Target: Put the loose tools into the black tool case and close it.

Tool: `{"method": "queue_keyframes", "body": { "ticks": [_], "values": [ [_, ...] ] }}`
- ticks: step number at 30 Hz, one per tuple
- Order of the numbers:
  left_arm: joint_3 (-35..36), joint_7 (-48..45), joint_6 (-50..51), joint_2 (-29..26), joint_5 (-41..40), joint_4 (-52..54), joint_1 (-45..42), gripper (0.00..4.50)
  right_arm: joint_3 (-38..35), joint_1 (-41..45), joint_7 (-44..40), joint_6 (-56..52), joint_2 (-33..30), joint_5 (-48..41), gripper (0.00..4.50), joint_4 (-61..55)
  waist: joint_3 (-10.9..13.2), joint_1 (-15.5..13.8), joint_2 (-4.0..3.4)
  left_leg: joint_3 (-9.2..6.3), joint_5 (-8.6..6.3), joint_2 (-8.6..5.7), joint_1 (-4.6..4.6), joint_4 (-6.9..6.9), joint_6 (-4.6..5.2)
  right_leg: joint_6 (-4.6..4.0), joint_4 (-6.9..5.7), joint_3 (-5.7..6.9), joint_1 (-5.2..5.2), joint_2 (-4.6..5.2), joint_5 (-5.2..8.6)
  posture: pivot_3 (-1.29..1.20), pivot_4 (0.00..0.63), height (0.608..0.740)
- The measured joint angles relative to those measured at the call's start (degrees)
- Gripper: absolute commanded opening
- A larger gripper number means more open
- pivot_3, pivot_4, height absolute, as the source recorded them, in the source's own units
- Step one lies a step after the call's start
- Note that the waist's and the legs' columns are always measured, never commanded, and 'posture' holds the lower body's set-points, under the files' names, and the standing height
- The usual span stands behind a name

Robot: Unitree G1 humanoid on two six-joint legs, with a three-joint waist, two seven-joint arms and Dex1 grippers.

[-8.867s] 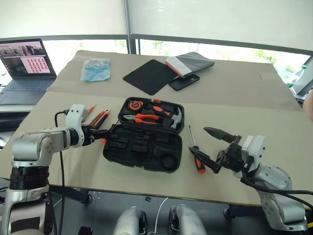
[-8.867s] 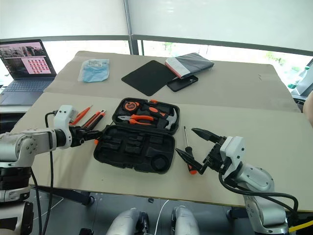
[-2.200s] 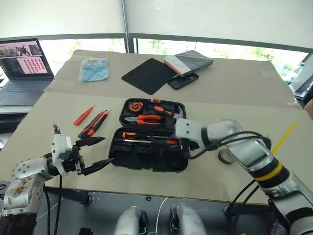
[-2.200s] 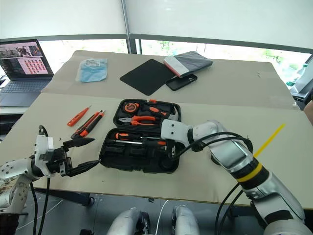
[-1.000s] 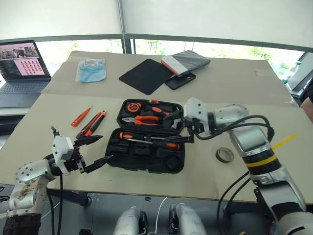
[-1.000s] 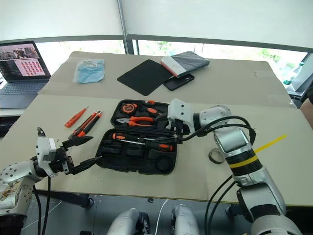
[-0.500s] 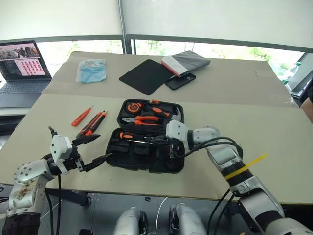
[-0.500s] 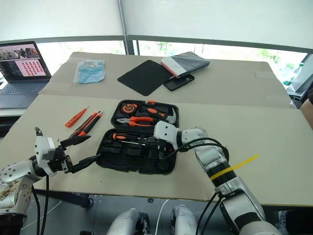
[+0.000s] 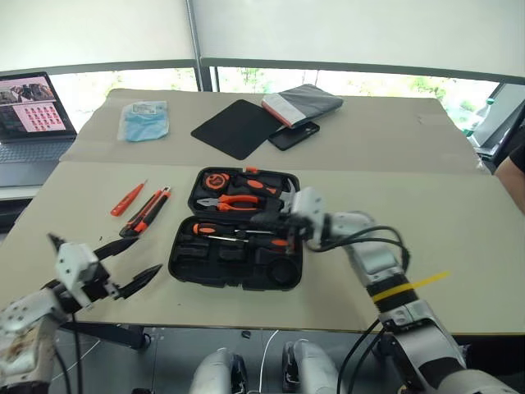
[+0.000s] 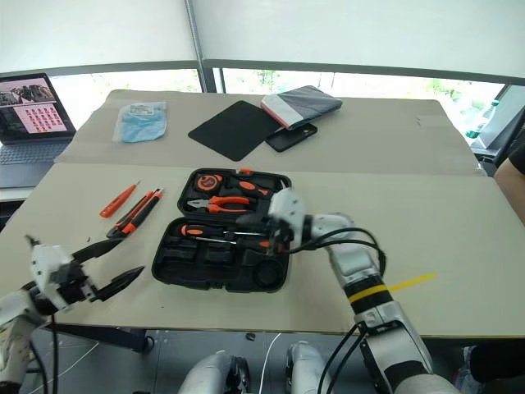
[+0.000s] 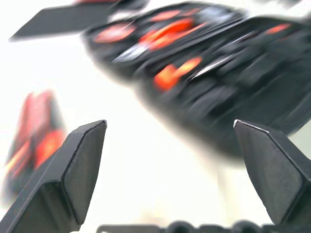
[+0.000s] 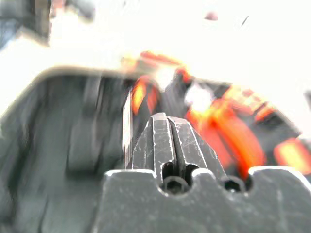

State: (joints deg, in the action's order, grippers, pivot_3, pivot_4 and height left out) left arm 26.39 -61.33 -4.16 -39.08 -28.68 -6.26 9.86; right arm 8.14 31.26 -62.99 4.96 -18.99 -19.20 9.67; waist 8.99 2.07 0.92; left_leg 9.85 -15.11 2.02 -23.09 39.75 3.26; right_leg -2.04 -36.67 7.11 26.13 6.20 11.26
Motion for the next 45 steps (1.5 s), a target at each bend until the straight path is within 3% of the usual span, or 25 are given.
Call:
{"method": "queue_keyframes", "body": {
  "ticks": [2,6,12,16,20,23,25,30,39,42,45],
  "values": [
    [3.4,2.8,1.6,0.0,-0.7,-1.5,1.4,4.50,-2.1,-4.9,-2.4,-1.0,-1.3,-5.6,0.06,-7.2,0.0,-0.5,0.00,-0.05,-0.08,0.00,0.00,-0.01,0.00,0.14,0.07,0.04,-0.02,0.02,0.09,0.00,0.150,0.740],
    [8.3,7.6,5.0,0.1,-1.3,-3.5,4.0,4.50,-5.5,-13.2,-1.3,-4.0,-3.6,-9.6,1.03,-13.9,0.0,-1.2,0.00,-0.03,-0.25,-0.06,-0.04,0.01,0.22,0.45,0.26,0.05,-0.01,0.20,0.22,0.00,0.150,0.740],
    [13.4,18.2,18.4,-1.0,-4.2,-3.3,5.8,4.50,-11.9,-24.6,3.8,-2.8,-6.0,-9.1,3.24,-19.0,0.0,-1.8,0.04,-0.10,-0.40,-0.07,-0.02,0.00,0.43,0.50,0.48,0.10,0.01,0.21,0.19,0.00,0.150,0.740],
    [13.3,22.8,24.7,-4.9,-3.5,-3.6,0.7,4.50,-13.4,-25.5,7.0,-0.9,-5.8,-8.1,4.41,-21.1,0.0,-2.1,0.05,-0.10,-0.27,-0.07,0.02,-0.02,0.20,0.50,0.47,0.11,0.01,0.19,0.19,0.00,0.150,0.740],
    [8.3,26.1,32.0,-9.8,-1.8,-5.6,-11.3,4.50,-12.0,-25.0,8.0,0.1,-5.6,-6.6,4.41,-22.5,0.0,-2.7,0.06,-0.05,-0.19,-0.10,-0.03,-0.05,0.05,0.50,0.46,0.05,-0.06,0.15,0.18,0.00,0.150,0.740],
    [2.8,26.9,35.3,-10.6,0.1,-9.1,-20.4,4.50,-10.4,-23.1,8.4,0.5,-5.5,-5.1,4.41,-22.8,0.0,-2.5,0.07,0.03,-0.17,-0.13,-0.15,-0.06,0.04,0.50,0.47,0.03,-0.03,0.09,0.15,0.00,0.150,0.740],
    [-4.8,27.2,36.0,-10.6,5.0,-20.5,-35.2,4.50,-8.3,-18.8,9.7,0.5,-4.2,-3.6,4.41,-22.7,0.2,-2.9,0.29,0.09,0.02,-0.19,-0.29,0.02,-0.21,0.44,0.35,0.24,0.04,-0.47,0.08,0.00,0.150,0.740],
    [-15.3,24.1,32.1,-9.4,13.7,-40.7,-54.6,4.50,-6.2,-16.0,11.5,0.1,-3.4,-3.3,4.41,-24.9,0.1,-2.0,0.45,0.30,0.20,-0.13,-0.17,0.00,0.09,0.36,0.42,0.14,0.01,-0.81,0.04,0.00,0.150,0.740],
    [-22.7,22.3,23.4,-3.6,23.7,-61.6,-67.0,4.50,-5.1,-14.5,15.0,-3.1,-3.5,-3.4,4.41,-28.5,0.2,-1.1,0.53,0.38,0.31,-0.06,-0.17,0.03,0.28,0.36,0.40,0.06,0.07,-0.86,0.05,0.00,0.150,0.740],
    [-23.9,23.0,23.1,-3.2,26.1,-64.4,-68.3,3.79,-5.1,-16.2,16.3,-4.4,-4.1,-3.4,4.50,-31.2,0.2,-1.2,0.54,0.38,0.29,-0.07,-0.14,0.06,0.32,0.37,0.35,-0.01,0.06,-0.81,0.05,0.00,0.150,0.740],
    [-23.8,23.1,22.9,-2.8,26.4,-64.8,-68.5,2.67,-5.1,-16.8,17.4,-5.4,-4.2,-3.4,4.50,-31.9,0.2,-1.2,0.55,0.38,0.27,-0.07,-0.10,0.09,0.34,0.37,0.29,-0.05,0.06,-0.76,0.05,0.00,0.150,0.740]
  ]
}}
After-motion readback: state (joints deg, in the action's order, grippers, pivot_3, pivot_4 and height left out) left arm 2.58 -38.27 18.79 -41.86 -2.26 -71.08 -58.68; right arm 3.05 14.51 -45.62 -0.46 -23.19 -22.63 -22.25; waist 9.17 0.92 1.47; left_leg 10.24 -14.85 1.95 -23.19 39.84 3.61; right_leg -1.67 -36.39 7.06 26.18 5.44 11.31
